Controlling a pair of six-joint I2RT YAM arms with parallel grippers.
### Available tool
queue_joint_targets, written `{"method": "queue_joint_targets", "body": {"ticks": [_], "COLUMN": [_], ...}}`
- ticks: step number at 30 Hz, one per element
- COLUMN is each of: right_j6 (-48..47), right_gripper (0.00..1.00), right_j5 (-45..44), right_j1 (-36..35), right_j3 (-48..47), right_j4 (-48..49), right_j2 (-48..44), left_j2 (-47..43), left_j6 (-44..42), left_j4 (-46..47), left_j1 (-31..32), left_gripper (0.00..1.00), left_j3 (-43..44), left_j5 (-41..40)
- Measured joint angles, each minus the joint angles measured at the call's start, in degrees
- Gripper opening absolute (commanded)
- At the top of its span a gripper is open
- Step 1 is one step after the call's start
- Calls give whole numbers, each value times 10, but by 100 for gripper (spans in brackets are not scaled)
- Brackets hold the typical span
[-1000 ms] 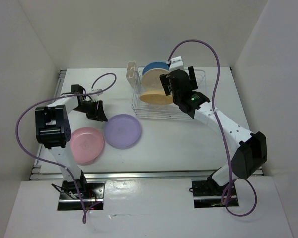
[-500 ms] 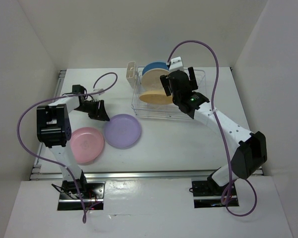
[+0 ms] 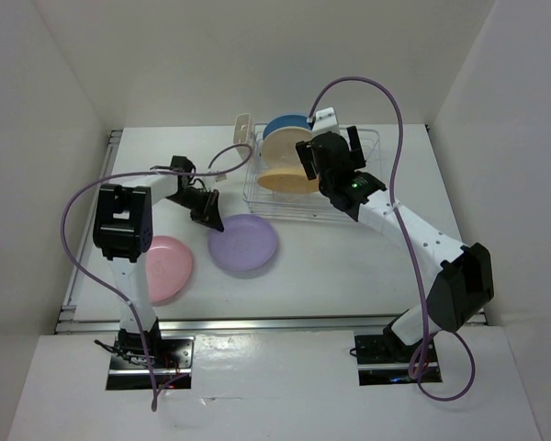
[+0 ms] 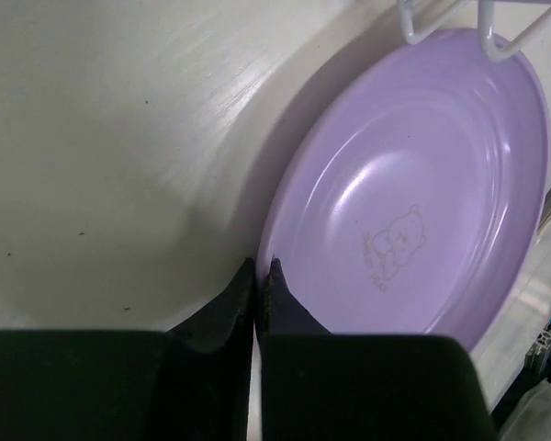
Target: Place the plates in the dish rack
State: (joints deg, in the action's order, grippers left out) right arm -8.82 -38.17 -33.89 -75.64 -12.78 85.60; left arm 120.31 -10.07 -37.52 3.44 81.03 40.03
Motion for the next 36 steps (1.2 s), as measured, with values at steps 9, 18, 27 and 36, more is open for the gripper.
{"method": "queue_joint_targets", "body": {"ticks": [9,18,27,36], "right_j6": [0,0,0,1], "right_gripper": [100,100,100,100], "right_j5": [0,1,0,1], "right_j1": [2,2,2,2], "right_j3": [2,2,2,4], "right_j4": [1,2,3,3], "right_j2": [0,0,0,-3], "left_j2": [-16,-257,-429,-249], "left_j6": [-2,-64,-68,-185], "left_j4": [-44,100,433,799], "left_j1": [1,-29,-4,178], "left_gripper": [0,0,0,0], "left_j3": [47,28,-19,-165], "left_j5": [-98,-249,-172,-208]}}
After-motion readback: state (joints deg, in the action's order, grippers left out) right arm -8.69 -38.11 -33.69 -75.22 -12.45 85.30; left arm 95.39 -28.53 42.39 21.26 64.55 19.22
